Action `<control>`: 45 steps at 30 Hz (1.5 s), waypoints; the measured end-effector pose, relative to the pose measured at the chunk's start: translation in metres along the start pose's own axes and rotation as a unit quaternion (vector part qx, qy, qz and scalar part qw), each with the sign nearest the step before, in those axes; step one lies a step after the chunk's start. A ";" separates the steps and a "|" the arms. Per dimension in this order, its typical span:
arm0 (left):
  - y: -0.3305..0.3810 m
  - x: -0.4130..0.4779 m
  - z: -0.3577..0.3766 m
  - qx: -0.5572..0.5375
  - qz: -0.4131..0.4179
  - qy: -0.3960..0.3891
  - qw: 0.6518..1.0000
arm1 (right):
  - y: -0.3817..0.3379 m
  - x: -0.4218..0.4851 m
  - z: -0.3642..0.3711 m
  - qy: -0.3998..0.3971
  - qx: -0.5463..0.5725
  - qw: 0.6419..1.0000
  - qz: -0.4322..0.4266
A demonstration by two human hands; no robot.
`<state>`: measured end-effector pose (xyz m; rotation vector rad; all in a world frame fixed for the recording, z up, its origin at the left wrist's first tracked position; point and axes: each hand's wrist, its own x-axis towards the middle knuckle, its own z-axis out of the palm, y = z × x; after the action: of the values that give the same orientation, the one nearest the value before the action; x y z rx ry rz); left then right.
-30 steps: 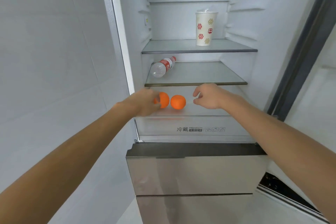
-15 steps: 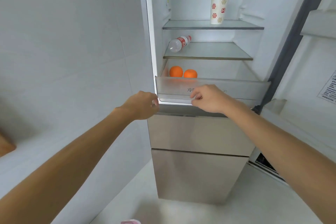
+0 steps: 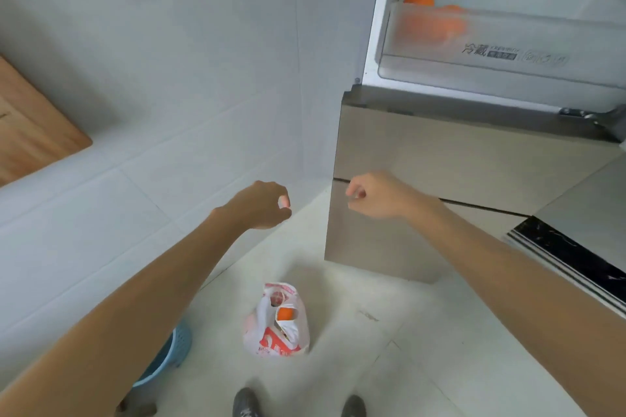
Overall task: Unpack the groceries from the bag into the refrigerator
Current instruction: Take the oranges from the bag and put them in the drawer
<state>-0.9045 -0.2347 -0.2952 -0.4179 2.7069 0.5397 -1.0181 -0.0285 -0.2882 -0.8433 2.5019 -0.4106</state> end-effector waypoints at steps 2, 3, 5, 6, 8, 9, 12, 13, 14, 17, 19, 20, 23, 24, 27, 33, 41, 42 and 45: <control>-0.036 0.001 0.016 -0.004 -0.014 -0.034 0.999 | -0.015 0.013 0.035 -0.027 0.006 1.000 0.011; -0.054 0.002 0.024 -0.005 -0.021 -0.047 0.999 | -0.021 0.018 0.052 -0.044 0.007 0.999 0.018; -0.086 0.005 0.040 -0.005 -0.025 -0.065 0.998 | -0.032 0.027 0.085 -0.066 0.016 0.997 0.039; -0.101 0.006 0.048 -0.006 -0.026 -0.075 0.997 | -0.037 0.031 0.101 -0.073 0.021 0.996 0.050; -0.127 0.007 0.062 -0.008 -0.026 -0.098 0.995 | -0.047 0.035 0.130 -0.086 0.029 0.993 0.073; -0.141 0.009 0.071 -0.008 -0.024 -0.110 0.994 | -0.052 0.038 0.146 -0.092 0.032 0.992 0.083; -0.174 0.015 0.101 -0.016 -0.021 -0.138 0.990 | -0.061 0.044 0.195 -0.116 0.041 0.987 0.100; -0.183 0.019 0.113 -0.020 -0.019 -0.145 0.989 | -0.062 0.048 0.213 -0.123 0.048 0.986 0.107; -0.191 0.024 0.126 -0.025 -0.020 -0.151 0.988 | -0.063 0.052 0.230 -0.129 0.057 0.984 0.111; -0.216 0.042 0.180 -0.054 -0.032 -0.168 0.984 | -0.061 0.067 0.288 -0.160 0.076 0.977 0.121; -0.232 0.056 0.225 -0.062 -0.042 -0.187 0.979 | -0.054 0.082 0.331 -0.192 0.082 0.970 0.122; -0.239 0.065 0.248 -0.066 -0.047 -0.195 0.977 | -0.048 0.091 0.353 -0.207 0.084 0.967 0.120; -0.262 0.095 0.322 -0.091 -0.067 -0.212 0.971 | -0.023 0.124 0.421 -0.235 0.088 0.960 0.124; -0.269 0.104 0.346 -0.099 -0.076 -0.218 0.968 | -0.014 0.134 0.443 -0.241 0.092 0.957 0.134; -0.290 0.133 0.421 -0.143 -0.144 -0.220 0.954 | 0.015 0.168 0.513 -0.257 0.086 0.951 0.149; -0.330 0.190 0.567 -0.205 -0.173 -0.195 0.943 | 0.058 0.219 0.675 -0.317 0.045 0.943 0.088; -0.358 0.259 0.706 -0.277 -0.130 -0.214 0.928 | 0.126 0.268 0.799 -0.271 0.028 0.956 0.104; -0.361 0.263 0.718 -0.256 -0.124 -0.224 0.932 | 0.134 0.271 0.806 -0.247 0.029 0.962 0.110; -0.373 0.266 0.745 -0.195 -0.161 -0.188 0.949 | 0.154 0.279 0.818 -0.209 0.019 0.968 0.138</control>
<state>-0.8069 -0.3128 -1.1610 -0.7564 2.1082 0.9515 -0.8680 -0.1919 -1.1374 -0.4930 2.1642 -0.1633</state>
